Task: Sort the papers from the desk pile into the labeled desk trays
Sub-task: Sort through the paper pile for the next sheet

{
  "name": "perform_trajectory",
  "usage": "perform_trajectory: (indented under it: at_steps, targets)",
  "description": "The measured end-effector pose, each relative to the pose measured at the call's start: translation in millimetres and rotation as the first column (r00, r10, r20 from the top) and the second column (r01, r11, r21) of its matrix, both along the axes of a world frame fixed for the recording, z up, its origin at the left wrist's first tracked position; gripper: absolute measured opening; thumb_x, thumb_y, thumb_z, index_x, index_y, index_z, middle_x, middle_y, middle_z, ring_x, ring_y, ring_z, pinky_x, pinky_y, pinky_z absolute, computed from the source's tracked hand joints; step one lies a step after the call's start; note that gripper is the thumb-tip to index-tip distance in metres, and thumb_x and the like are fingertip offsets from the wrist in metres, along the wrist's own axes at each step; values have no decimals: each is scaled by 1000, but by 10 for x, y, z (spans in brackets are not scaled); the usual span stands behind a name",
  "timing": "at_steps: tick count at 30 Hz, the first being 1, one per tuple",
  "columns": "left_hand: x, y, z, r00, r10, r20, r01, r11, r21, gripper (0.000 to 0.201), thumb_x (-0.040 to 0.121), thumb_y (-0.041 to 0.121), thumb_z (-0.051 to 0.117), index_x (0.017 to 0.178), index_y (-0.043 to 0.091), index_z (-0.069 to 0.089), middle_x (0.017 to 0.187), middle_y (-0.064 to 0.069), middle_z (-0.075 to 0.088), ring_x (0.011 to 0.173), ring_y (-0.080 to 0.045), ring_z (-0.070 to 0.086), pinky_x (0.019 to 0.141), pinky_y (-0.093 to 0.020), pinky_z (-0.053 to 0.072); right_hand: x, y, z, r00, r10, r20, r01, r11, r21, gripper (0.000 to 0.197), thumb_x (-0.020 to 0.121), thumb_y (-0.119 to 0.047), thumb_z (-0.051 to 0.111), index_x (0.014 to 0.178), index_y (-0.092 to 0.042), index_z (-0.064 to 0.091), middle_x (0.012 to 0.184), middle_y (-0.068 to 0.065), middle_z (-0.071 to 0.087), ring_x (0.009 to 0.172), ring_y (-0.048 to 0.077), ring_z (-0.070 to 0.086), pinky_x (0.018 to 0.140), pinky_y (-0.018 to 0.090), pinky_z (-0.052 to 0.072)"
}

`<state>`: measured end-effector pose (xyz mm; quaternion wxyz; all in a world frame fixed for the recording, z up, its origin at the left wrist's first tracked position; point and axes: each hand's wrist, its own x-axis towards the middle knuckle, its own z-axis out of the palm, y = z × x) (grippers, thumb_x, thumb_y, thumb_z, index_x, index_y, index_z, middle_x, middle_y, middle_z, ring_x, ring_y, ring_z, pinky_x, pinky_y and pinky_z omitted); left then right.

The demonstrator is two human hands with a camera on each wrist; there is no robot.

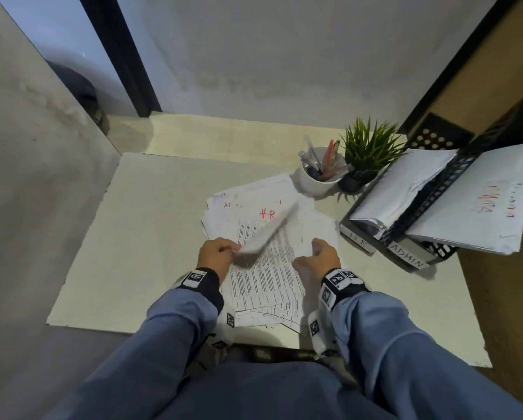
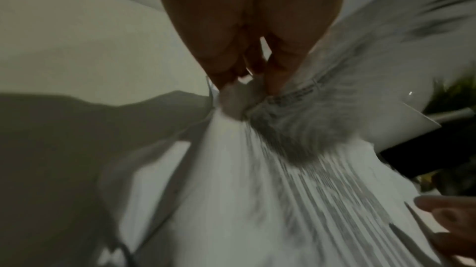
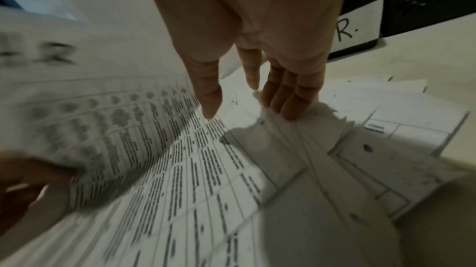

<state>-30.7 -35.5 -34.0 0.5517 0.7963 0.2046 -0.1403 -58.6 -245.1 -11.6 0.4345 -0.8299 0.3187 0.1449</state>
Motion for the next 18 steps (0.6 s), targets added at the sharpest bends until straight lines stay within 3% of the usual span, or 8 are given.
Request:
perform_trajectory:
  at_steps: [2,3,4,6,8,13,15,18]
  targets:
    - [11,52,-90,999,-28,-32,26,998,-58,53,74,-17,44,48,22,70,58,3,63,75,-27,57,68,-33,44,23,-20,27,988,-126,87,105,972,212,48,66,2,70,106,-20,55,103,0,52,86,17,50,62,19,46]
    - [16,57,-89,998,-44,-43,40,995,-92,55,72,-19,42,46,21,69,54,3,62,75,-29,56,67,-34,43,44,-45,86,977,-179,111,133,933,335,59,70,10,68,123,-10,50,116,3,53,95,17,53,67,11,48]
    - [16,49,-63,996,-69,-51,63,992,-106,55,71,-20,42,43,19,68,53,1,62,73,-29,57,65,-33,43,66,-82,92,974,-188,123,131,920,368,56,72,15,66,123,-1,51,117,8,56,97,21,56,69,12,50]
    - [9,21,52,991,-119,-58,114,990,-82,54,72,-21,42,43,18,66,59,-4,62,66,-27,57,60,-28,44,93,-158,126,976,-192,102,144,922,360,30,70,15,66,97,1,65,96,14,65,88,28,61,73,30,52]
    - [8,-1,147,991,-122,-55,122,993,-4,42,71,-20,39,53,9,64,69,-10,63,66,-28,56,58,-26,42,68,-205,116,971,-237,29,211,908,363,18,65,12,67,71,-5,65,75,10,63,80,33,61,73,36,52]
    - [75,-27,173,996,5,-92,19,965,262,21,89,7,50,107,3,59,116,-16,60,104,-34,57,88,-34,46,-81,-219,247,946,-318,67,246,835,493,28,71,28,46,69,3,60,68,10,55,64,19,51,38,9,43]
    - [76,-54,196,986,1,-167,42,966,256,34,88,20,58,117,3,51,122,-14,54,108,-34,55,91,-34,45,-106,-216,284,953,-290,82,206,827,523,32,73,28,45,66,0,58,68,8,54,64,15,49,37,7,42]
    - [71,-64,234,980,17,-198,32,971,238,28,88,11,55,114,3,49,119,-14,54,105,-33,56,91,-34,45,-114,-217,262,951,-295,96,207,835,510,33,74,28,46,65,-2,57,69,6,55,64,13,50,40,6,43]
